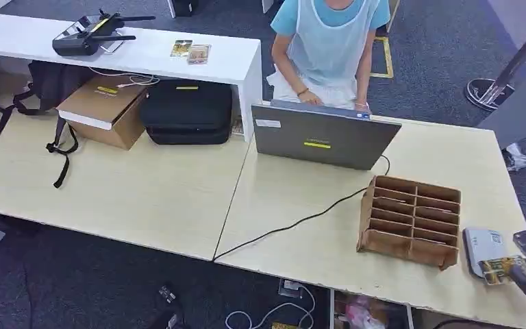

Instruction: Pass the card to the sensor for recognition and then transmit it.

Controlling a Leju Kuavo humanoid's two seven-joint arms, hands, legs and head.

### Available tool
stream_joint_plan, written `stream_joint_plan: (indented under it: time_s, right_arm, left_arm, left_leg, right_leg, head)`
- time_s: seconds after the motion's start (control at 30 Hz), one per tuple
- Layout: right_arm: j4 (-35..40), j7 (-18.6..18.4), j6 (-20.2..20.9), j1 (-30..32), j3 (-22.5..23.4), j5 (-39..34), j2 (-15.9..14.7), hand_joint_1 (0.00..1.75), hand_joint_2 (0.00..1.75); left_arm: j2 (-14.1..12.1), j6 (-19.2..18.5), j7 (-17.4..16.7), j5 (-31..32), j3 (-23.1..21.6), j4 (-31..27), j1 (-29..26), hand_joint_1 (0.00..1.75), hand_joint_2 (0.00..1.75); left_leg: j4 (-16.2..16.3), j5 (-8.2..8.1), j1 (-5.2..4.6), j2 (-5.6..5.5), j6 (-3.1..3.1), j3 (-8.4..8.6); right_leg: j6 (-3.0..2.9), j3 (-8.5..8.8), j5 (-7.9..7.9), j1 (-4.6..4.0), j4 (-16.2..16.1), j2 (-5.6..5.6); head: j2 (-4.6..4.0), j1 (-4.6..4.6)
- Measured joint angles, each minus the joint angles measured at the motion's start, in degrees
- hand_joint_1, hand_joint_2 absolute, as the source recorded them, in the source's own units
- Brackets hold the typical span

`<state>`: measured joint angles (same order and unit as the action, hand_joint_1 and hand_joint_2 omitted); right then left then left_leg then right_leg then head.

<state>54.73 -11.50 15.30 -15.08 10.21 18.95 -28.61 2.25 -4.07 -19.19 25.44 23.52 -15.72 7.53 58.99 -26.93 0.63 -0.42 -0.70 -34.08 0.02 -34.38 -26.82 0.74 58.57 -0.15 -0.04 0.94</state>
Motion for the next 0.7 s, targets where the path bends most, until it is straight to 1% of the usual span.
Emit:
stream_joint_plan:
  time_s: [0.13,0.23,0.33,0.43,0.57,0.63,0.7]
  right_arm:
    - [0.86,2.54,-1.4,-1.87,0.0,-1.84,0.94,1.75,1.75]
    - [1.12,4.74,-2.95,-4.78,-0.22,-2.43,1.66,1.75,1.75]
    - [1.16,7.38,-6.09,-8.35,-1.24,-2.78,2.4,1.75,1.75]
    - [2.23,9.33,-8.59,-11.03,-2.29,-3.19,2.8,1.75,1.75]
    - [4.35,12.92,-12.32,-14.53,-4.69,-2.98,2.86,1.75,1.75]
    - [5.32,13.86,-14.23,-16.36,-6.36,-2.14,2.88,1.75,1.75]
    - [6.08,14.43,-16.98,-18.7,-8.91,0.25,3.01,1.75,1.75]
  left_arm:
    - [0.11,0.0,0.0,-0.09,2.57,0.0,-0.18,0.0,0.0]
    - [-0.11,-0.2,0.0,-0.2,3.54,-0.18,0.12,0.0,0.0]
    - [-0.31,-1.05,0.0,-0.22,3.6,-2.03,1.01,0.0,0.0]
    - [-0.31,-1.03,0.0,-0.39,3.6,-3.28,1.46,0.0,0.0]
    - [-0.31,-0.29,0.0,-0.37,3.6,-3.69,1.59,0.0,0.0]
    - [-0.28,0.04,0.0,-0.39,3.58,-3.74,1.66,0.0,0.0]
    - [-0.28,0.2,0.0,-0.63,3.45,-3.74,1.82,0.0,0.0]
  left_leg:
    - [0.0,0.05,-0.01,0.03,0.05,0.03]
    - [0.0,0.12,-0.01,0.02,0.0,0.06]
    - [0.0,0.16,0.0,0.01,-0.05,0.07]
    - [0.0,0.2,0.0,0.0,-0.1,0.08]
    - [0.0,0.2,0.0,0.01,-0.11,0.07]
    - [0.0,0.2,0.0,0.01,-0.11,0.06]
    - [0.0,0.2,0.0,0.03,-0.11,0.06]
  right_leg:
    - [-0.04,0.03,0.05,0.01,0.01,0.03]
    - [-0.05,0.02,0.09,0.01,0.02,0.03]
    - [-0.09,0.04,0.13,0.0,0.04,0.02]
    - [-0.09,0.05,0.13,0.0,0.08,0.02]
    - [-0.1,0.02,0.13,0.0,0.08,0.05]
    - [-0.1,0.01,0.13,0.0,0.09,0.05]
    - [-0.1,0.01,0.13,0.0,0.09,0.07]
  head:
    - [0.0,0.02]
    - [0.0,0.02]
    - [0.0,0.0]
    - [0.0,0.0]
    - [0.0,0.0]
    - [0.0,0.02]
    - [0.0,0.0]
